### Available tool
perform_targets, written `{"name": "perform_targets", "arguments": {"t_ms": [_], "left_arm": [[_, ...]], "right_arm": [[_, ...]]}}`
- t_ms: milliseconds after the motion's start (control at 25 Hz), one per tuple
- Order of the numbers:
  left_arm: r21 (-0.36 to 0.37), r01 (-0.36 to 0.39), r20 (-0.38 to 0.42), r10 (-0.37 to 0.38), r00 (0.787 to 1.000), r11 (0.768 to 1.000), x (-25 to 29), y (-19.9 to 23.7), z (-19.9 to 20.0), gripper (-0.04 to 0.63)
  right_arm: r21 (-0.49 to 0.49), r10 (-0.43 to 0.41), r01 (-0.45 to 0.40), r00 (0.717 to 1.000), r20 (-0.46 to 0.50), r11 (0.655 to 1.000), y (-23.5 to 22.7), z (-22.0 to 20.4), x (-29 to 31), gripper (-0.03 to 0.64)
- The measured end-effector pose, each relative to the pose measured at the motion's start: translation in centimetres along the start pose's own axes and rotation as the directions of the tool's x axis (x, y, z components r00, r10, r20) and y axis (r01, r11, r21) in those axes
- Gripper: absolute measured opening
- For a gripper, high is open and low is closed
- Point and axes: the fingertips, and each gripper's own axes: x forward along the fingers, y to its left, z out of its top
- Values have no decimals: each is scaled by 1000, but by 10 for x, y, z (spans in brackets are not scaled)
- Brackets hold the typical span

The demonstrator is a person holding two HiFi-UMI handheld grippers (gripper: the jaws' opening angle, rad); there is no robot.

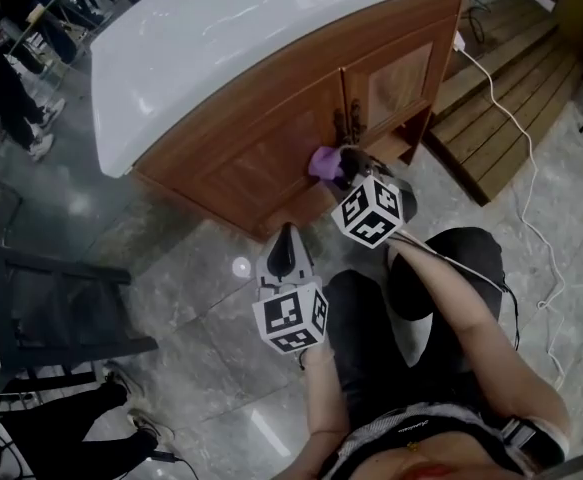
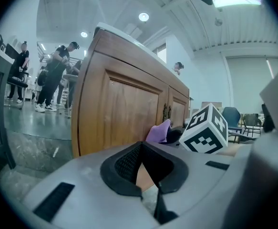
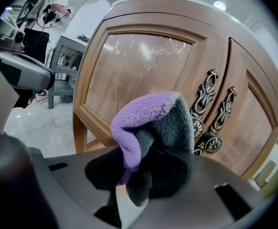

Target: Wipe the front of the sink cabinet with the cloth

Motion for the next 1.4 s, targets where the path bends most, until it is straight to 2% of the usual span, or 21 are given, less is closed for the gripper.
{"name": "perform_targets", "arguments": {"t_ms": [320, 440, 600, 720, 880, 1080, 1160, 1280, 1400], "left_arm": [[28, 12, -10, -12, 1000, 1000, 0, -2, 3, 0], [30, 25, -4, -25, 1000, 999, 2, -5, 6, 0], [42, 59, 12, -60, 998, 997, 10, -14, 17, 0], [46, 68, 22, -69, 997, 997, 20, -23, 23, 0], [68, 38, 35, -41, 999, 997, 40, -44, 27, 0], [155, 47, 40, -54, 998, 987, 70, -96, 31, 0], [178, 28, 36, -35, 999, 984, 80, -106, 32, 0], [192, -55, 44, 47, 998, 980, 86, -109, 42, 0], [162, -118, 74, 107, 991, 980, 93, -122, 62, 0]], "right_arm": [[18, 10, -10, 1000, 3, 1000, -2, -5, 0, 164], [13, 50, -50, 999, 7, 999, 4, -7, -10, 164], [102, 110, -111, 994, 19, 989, 1, -5, -47, 164], [154, 81, -91, 994, 71, 984, -23, 14, -75, 164], [196, 17, -49, 987, 158, 979, -54, 25, -104, 164], [209, -29, -27, 965, 260, 978, -98, 18, -130, 164], [205, -25, -41, 951, 308, 978, -112, 17, -135, 164], [188, 17, -96, 923, 385, 977, -129, 22, -137, 164], [162, 57, -139, 902, 429, 977, -144, 26, -133, 164]]}}
